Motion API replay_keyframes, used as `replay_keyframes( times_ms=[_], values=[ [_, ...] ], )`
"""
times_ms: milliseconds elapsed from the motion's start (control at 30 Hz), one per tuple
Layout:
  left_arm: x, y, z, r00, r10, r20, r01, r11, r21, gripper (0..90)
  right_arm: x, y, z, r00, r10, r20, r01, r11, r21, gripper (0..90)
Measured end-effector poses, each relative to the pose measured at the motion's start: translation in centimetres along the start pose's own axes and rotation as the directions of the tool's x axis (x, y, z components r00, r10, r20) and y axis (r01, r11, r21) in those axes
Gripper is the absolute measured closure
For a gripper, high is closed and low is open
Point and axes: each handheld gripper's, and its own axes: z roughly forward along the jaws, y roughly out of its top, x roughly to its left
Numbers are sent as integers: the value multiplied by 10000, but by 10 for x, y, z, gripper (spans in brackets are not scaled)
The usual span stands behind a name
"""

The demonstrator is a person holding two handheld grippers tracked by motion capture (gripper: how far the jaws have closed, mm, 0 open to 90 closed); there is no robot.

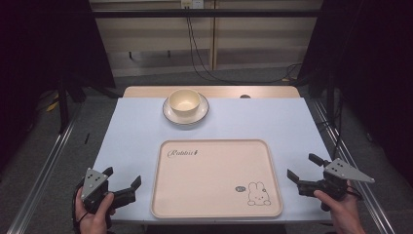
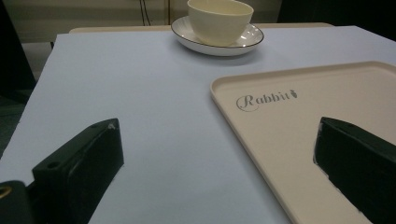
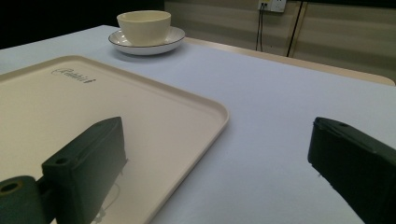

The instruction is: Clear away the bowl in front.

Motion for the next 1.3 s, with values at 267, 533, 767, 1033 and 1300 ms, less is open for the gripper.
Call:
replay_keyframes(
  times_ms=[267, 533, 767, 1033, 1300],
  values=[
    [-2, 1, -2, 10000, -58, -21, 58, 9997, -245, 17, -1, 0, 0, 10000, 27, 3, -27, 10000, 84, 40],
    [-2, 1, 0, 9991, -113, 410, 109, 9999, 97, 17, -2, 0, 1, 10000, 33, -92, -32, 9999, 129, 41],
    [-5, 3, 3, 9983, -130, 575, 120, 9998, 165, 22, -1, 0, 1, 9997, 112, -209, -110, 9999, 97, 41],
    [-10, 12, 9, 9964, -24, 853, 9, 9998, 186, 20, -2, 0, 1, 9994, 128, -325, -126, 9999, 63, 44],
    [-14, 20, 18, 9936, 215, 1110, -252, 9992, 321, 24, -2, 1, 1, 9991, 134, -409, -136, 9999, -34, 47]
  ],
)
